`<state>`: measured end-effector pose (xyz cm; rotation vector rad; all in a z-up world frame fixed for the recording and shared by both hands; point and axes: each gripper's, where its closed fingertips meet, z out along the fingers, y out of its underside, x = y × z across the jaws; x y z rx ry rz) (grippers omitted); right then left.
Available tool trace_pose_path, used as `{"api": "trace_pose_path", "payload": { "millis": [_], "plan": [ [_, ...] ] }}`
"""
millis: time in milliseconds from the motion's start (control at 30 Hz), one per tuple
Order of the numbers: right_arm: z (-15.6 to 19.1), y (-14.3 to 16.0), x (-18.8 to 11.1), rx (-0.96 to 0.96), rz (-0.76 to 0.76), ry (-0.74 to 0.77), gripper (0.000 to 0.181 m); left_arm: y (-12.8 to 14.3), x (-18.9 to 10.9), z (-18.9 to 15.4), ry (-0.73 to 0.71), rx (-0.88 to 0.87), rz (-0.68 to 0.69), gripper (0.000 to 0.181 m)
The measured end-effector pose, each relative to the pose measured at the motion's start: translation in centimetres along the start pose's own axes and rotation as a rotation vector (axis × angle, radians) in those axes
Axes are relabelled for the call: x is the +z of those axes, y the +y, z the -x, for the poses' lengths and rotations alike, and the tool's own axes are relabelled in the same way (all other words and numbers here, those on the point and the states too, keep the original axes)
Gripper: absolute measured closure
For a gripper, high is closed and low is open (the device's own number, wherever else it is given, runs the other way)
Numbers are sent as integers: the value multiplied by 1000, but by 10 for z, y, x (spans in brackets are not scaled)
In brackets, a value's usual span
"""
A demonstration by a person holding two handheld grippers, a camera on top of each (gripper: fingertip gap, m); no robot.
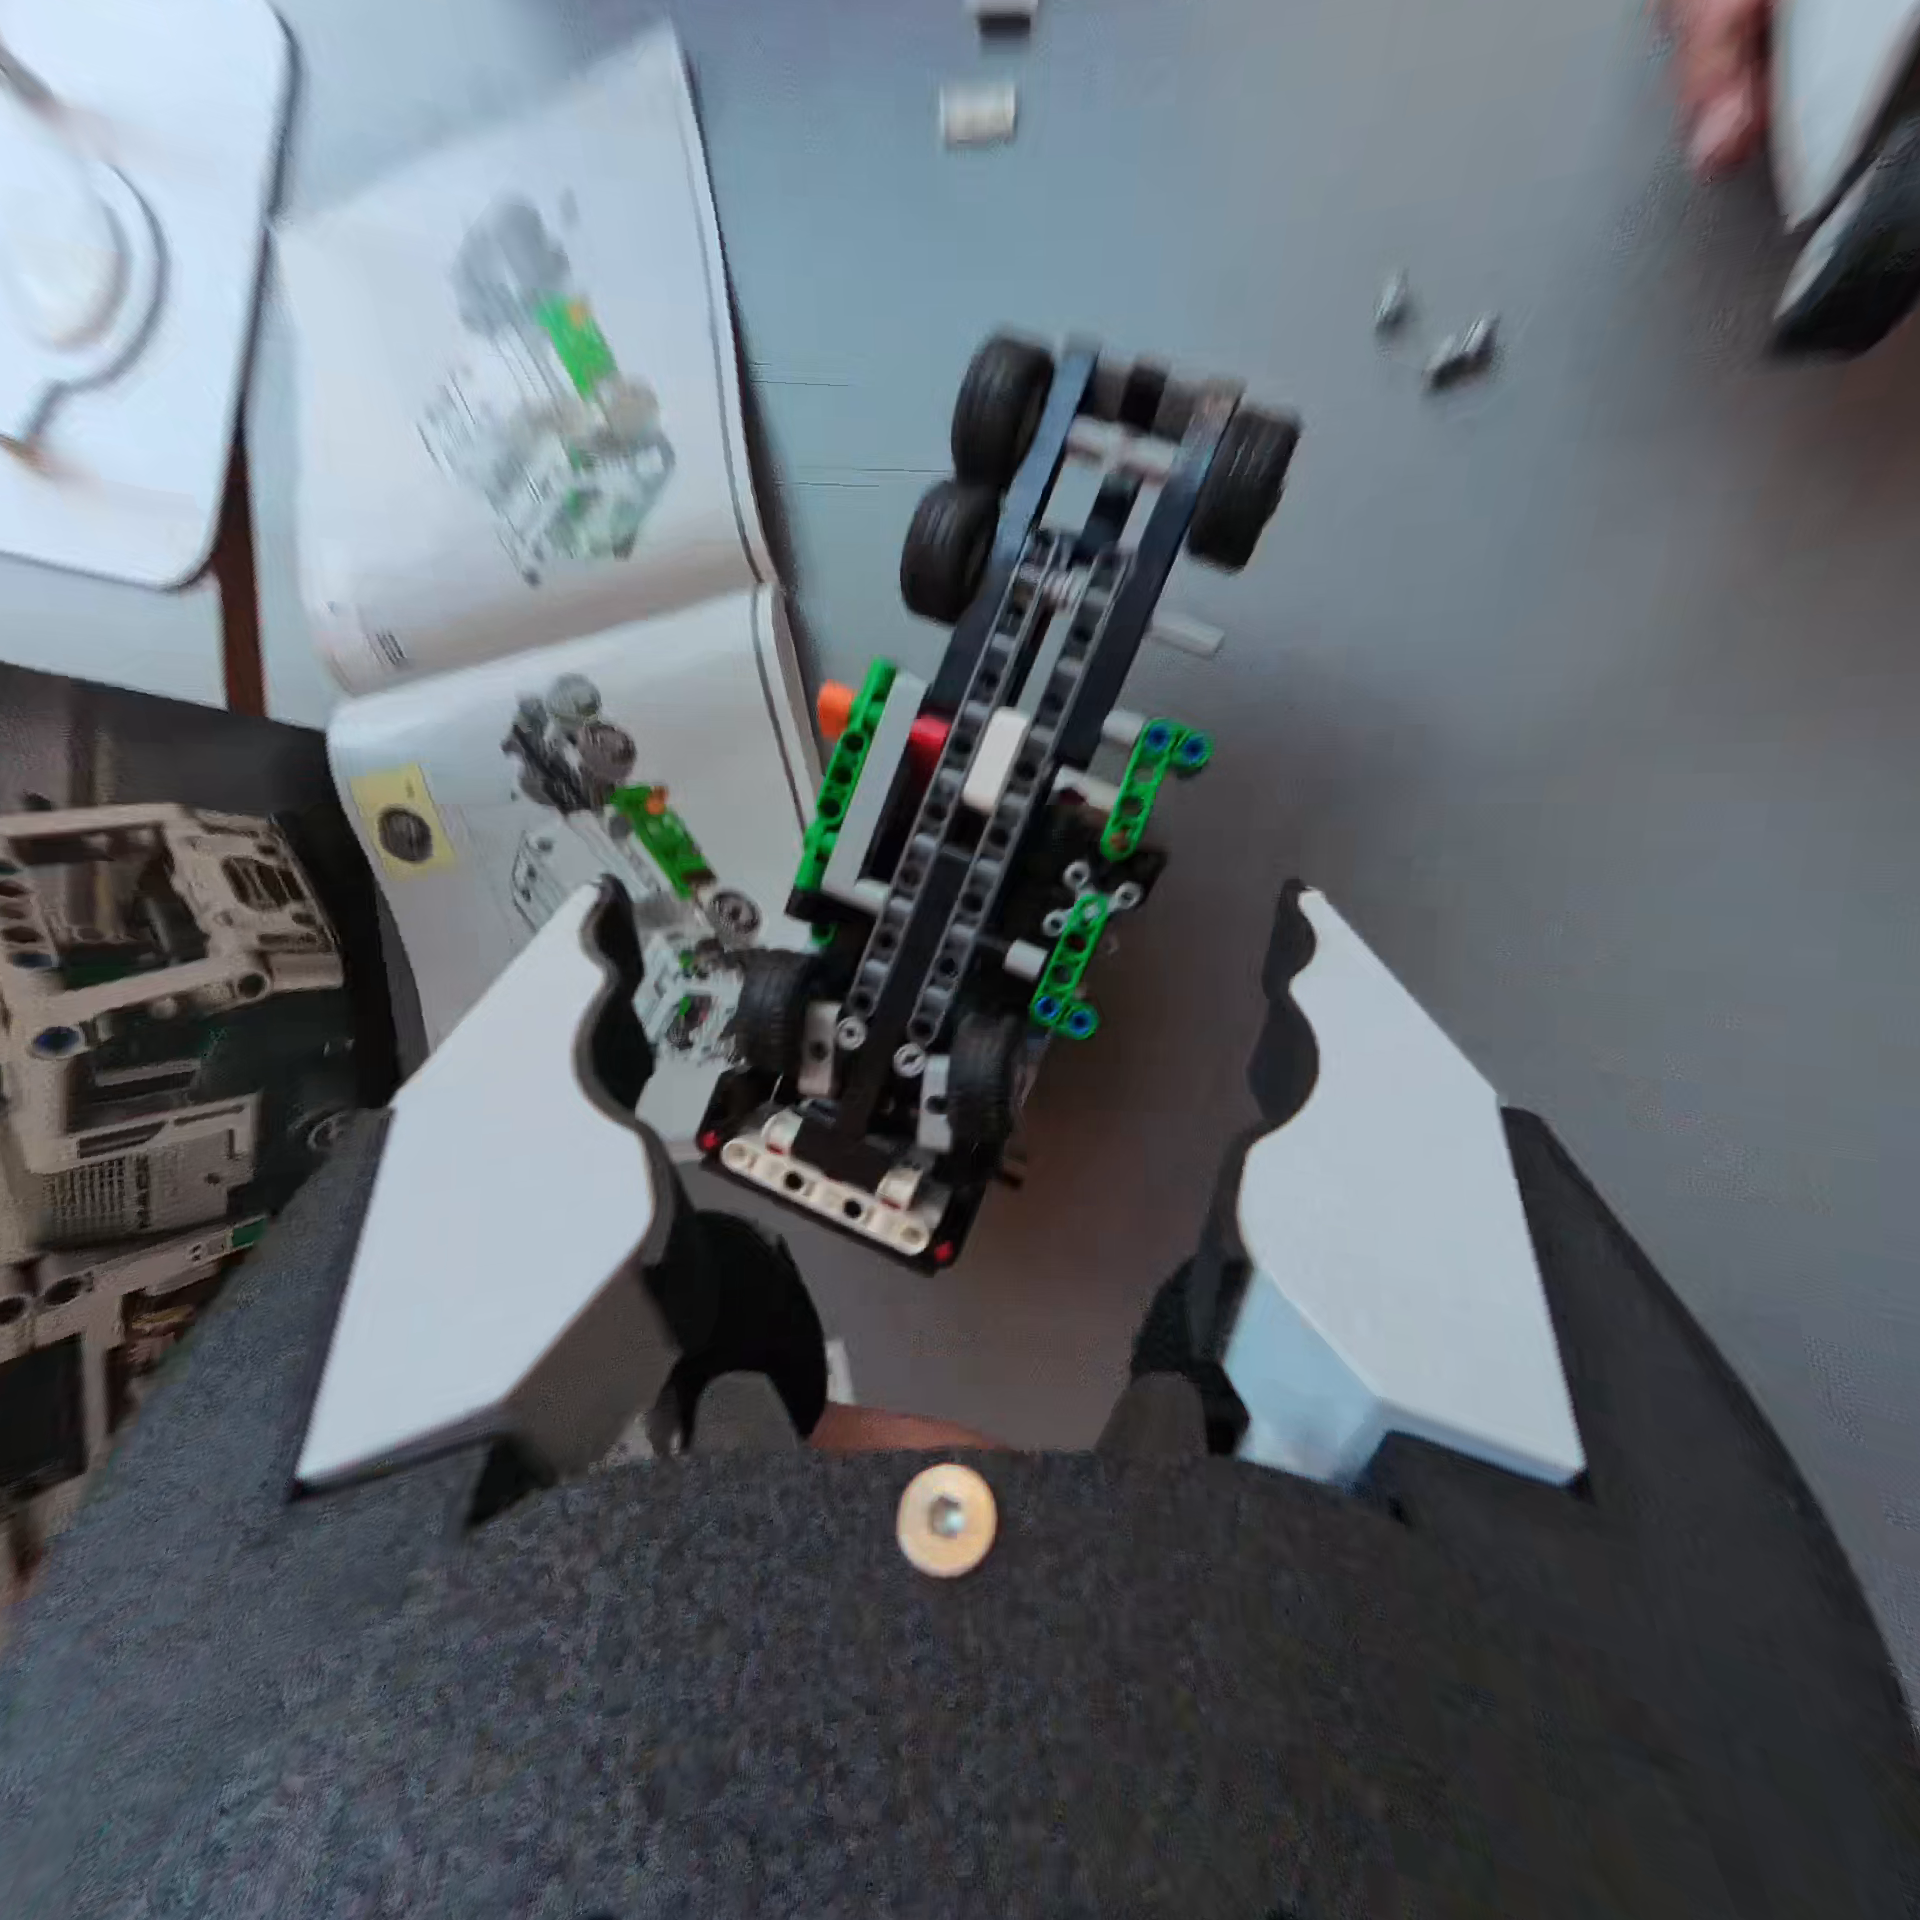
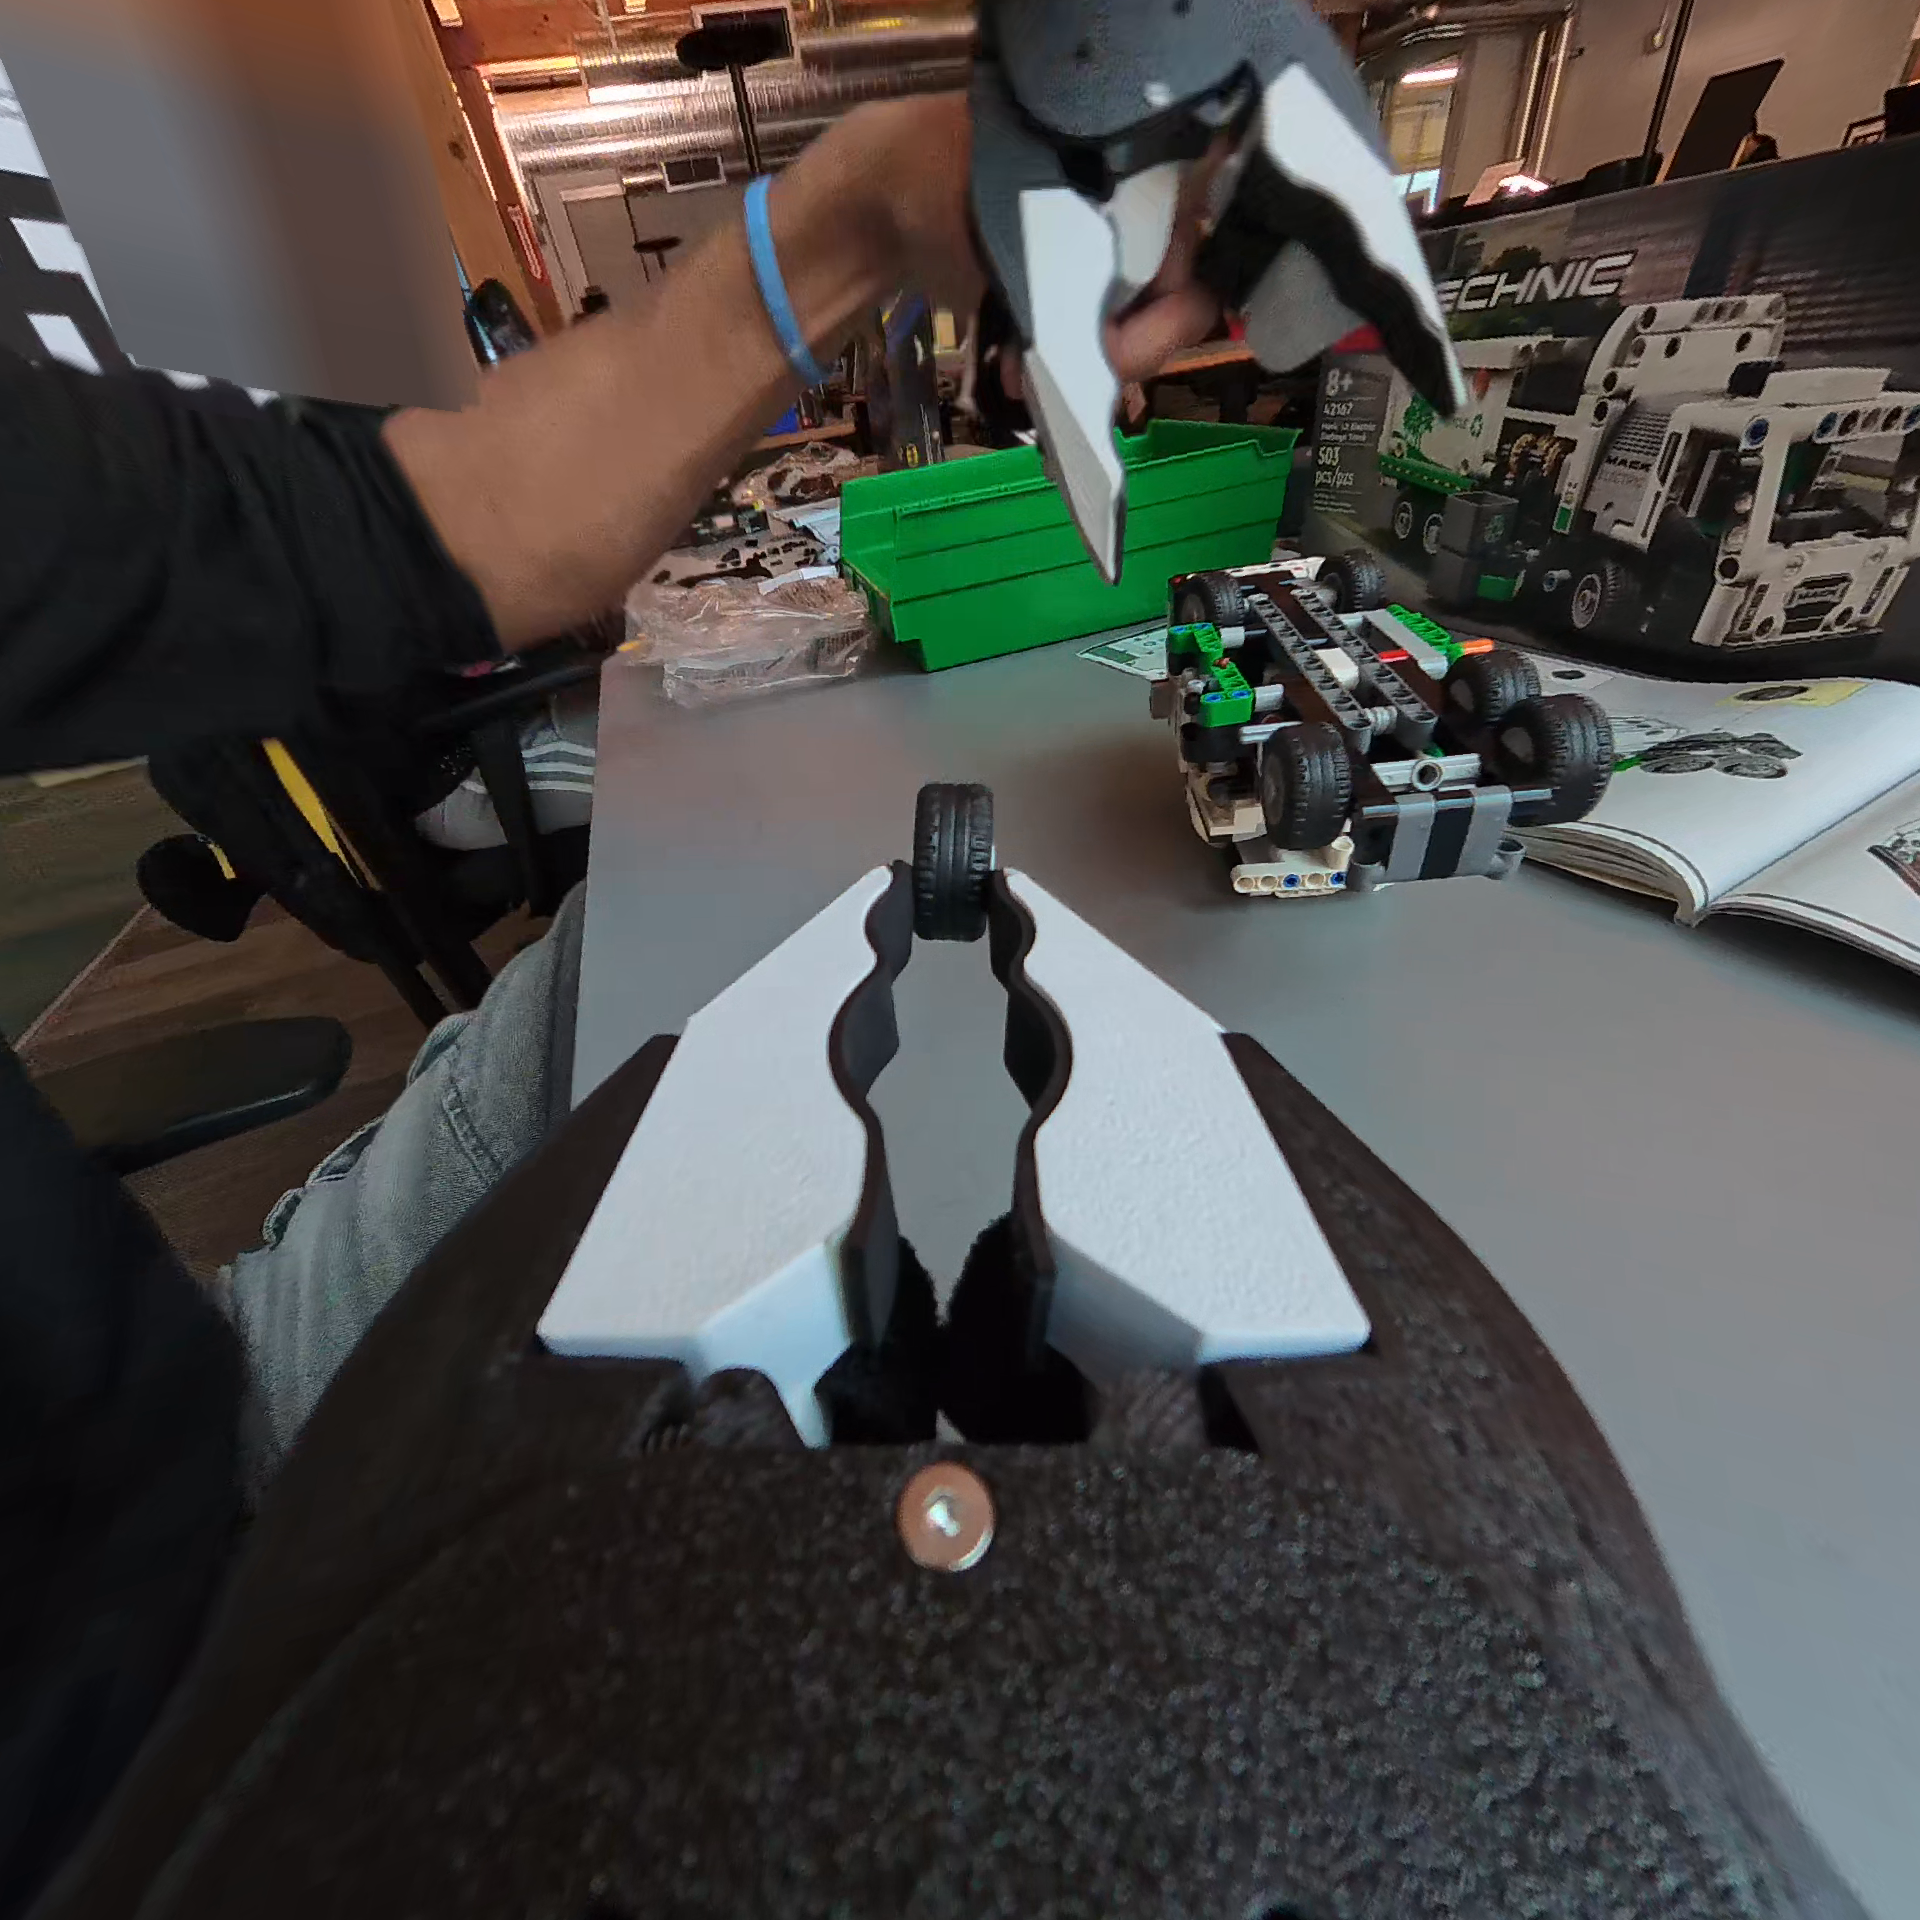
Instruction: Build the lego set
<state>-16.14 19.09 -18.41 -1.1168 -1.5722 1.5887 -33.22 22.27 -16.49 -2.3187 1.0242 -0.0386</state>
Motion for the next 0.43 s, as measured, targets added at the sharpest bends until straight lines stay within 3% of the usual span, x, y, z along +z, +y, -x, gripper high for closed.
{"api": "trace_pose_path", "payload": {
  "millis": [67,167,200,300,433],
  "plan": [
    [0,1,2,-7,4,3,168,22,18,3,117,47,234,60],
    [-1,3,2,17,14,-1,168,51,39,-3,218,138,451,50],
    [-1,2,1,19,9,-1,168,52,45,1,193,187,471,53],
    [1,3,2,22,14,-10,168,36,58,0,196,260,395,90],
    [4,0,-6,13,-12,7,168,34,59,-5,217,150,443,94]
  ]
}}
